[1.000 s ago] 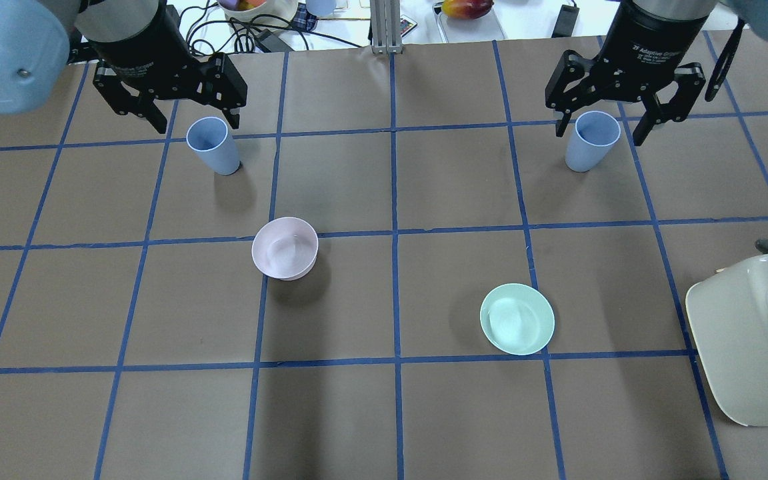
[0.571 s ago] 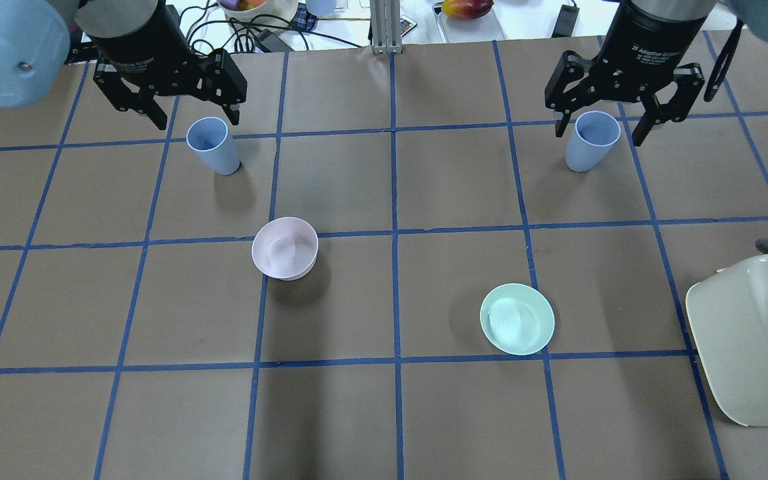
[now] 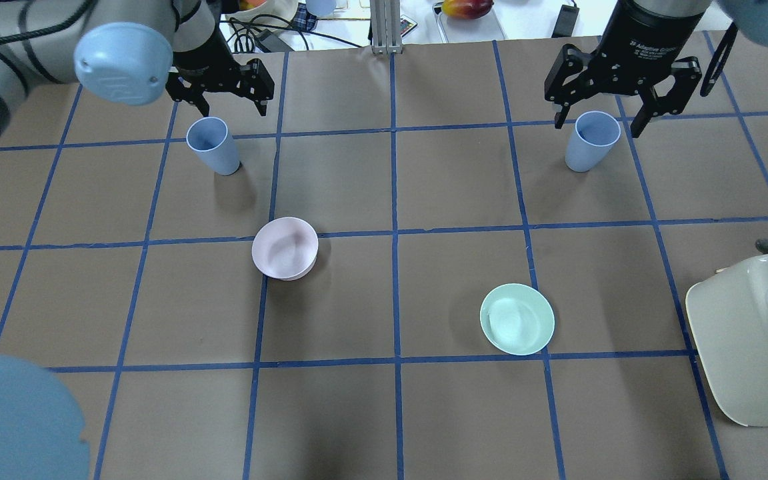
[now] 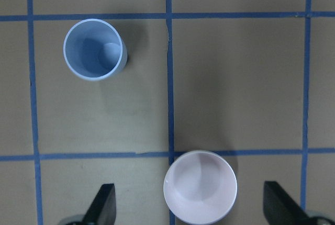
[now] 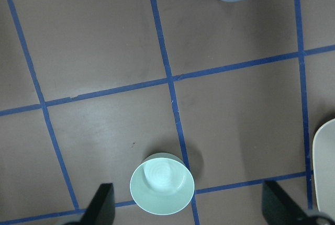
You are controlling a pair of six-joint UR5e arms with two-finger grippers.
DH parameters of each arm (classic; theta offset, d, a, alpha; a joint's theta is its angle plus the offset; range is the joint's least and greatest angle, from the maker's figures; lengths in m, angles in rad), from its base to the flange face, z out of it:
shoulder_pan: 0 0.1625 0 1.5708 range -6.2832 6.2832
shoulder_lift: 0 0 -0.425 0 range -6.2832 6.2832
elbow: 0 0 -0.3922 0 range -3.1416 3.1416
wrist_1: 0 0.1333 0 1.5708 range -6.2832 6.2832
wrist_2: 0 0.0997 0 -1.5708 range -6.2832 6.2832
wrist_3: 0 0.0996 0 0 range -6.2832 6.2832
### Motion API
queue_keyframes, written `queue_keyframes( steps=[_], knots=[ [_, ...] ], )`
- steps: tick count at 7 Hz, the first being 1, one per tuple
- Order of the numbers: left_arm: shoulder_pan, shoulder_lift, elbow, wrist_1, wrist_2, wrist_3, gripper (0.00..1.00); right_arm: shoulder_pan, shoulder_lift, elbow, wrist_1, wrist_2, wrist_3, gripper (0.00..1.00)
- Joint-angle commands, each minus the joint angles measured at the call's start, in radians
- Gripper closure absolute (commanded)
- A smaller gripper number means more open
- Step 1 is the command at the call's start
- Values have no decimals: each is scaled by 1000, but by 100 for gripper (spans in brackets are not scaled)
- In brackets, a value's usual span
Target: Stack blue cups with both arms
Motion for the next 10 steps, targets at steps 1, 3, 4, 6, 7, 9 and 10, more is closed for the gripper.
queue_keyframes(
  steps=[1, 3, 4, 6, 7, 9, 10],
  knots=[
    [36, -161, 55, 110, 50, 123, 0, -4, 10, 0, -22, 5, -2, 0],
    [39, -190, 43, 99, 115, 147, 0, -9, 76, -5, -139, 5, -18, 0],
    [39, -198, 43, 99, 112, 148, 6, -15, 101, -6, -175, 3, -25, 0],
    [39, -206, 48, 97, 110, 148, 80, -93, 174, -23, -273, 11, -45, 0],
    [37, -201, 48, 96, 112, 147, 100, -125, 213, -23, -334, 11, -87, 0],
    [24, -192, 51, 96, 92, 132, 100, -161, 294, -22, -393, 6, -140, 0],
    [-16, -178, 66, 79, 65, 46, 100, -181, 334, -21, -457, 3, -161, 0]
  ],
)
